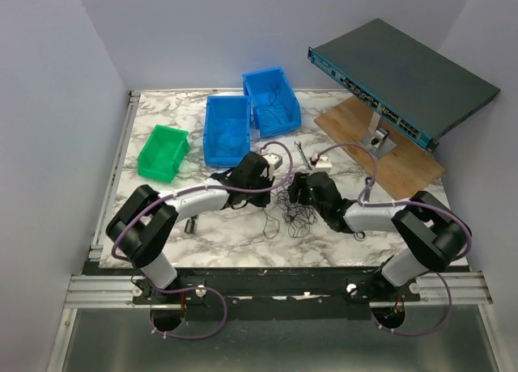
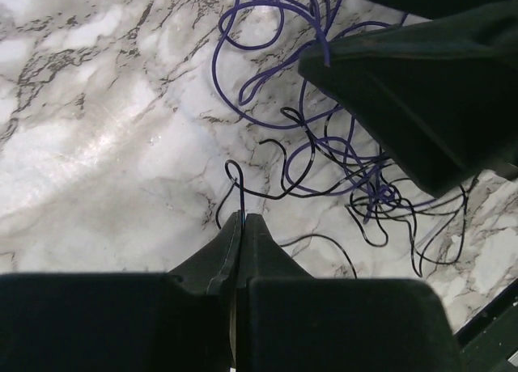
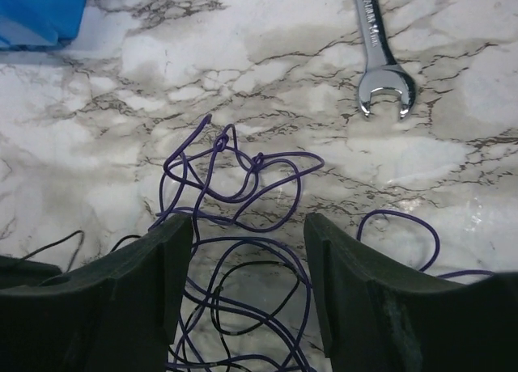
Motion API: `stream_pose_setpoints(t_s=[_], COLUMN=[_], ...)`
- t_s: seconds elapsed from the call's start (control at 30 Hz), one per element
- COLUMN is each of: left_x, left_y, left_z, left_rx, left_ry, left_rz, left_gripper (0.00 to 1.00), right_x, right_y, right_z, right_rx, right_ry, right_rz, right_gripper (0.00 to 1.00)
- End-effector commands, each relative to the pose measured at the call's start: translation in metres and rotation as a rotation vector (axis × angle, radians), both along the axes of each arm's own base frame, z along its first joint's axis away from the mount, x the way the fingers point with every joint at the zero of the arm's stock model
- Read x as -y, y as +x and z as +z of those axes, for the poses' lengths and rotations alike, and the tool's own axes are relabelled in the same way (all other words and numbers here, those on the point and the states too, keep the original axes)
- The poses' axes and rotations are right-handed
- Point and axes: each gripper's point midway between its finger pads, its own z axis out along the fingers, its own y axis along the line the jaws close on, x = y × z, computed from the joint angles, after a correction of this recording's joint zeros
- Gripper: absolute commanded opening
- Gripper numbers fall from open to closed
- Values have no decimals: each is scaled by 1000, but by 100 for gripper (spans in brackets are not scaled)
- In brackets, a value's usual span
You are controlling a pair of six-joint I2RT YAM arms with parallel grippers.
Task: Untangle the cables
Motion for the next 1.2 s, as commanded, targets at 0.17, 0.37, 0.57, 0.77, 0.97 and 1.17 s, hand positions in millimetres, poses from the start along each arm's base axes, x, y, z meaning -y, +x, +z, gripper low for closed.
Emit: stream_pose_setpoints(t_s=[0.17,0.37,0.57,0.77,0.97,1.17], left_x=[-28,-74,-154,-218,-231,-208], left_y=[23,40,36,19,12,18], left_z=[53,77,109,121,127,133], left_rx=[251,380,576,660,702,706], left_ry=[-72,-87,-163,-301,-376,-384], left_rz=[165,421,768,1077,1141,1002], left_gripper=[0,0,0,0,0,0], right_x=[20,78,136,186,174,116], right_y=[14,16,-2,-32,-27,-3], right_z=[-16,7,31,53,56,46], right_rx=[-67,30,142,285,254,150], right_ry=[-116,-154,-111,42,17,-98], right_rz=[-167,-481,-799,-1026,-939,-571], right_gripper=[7,1,1,1,6,69])
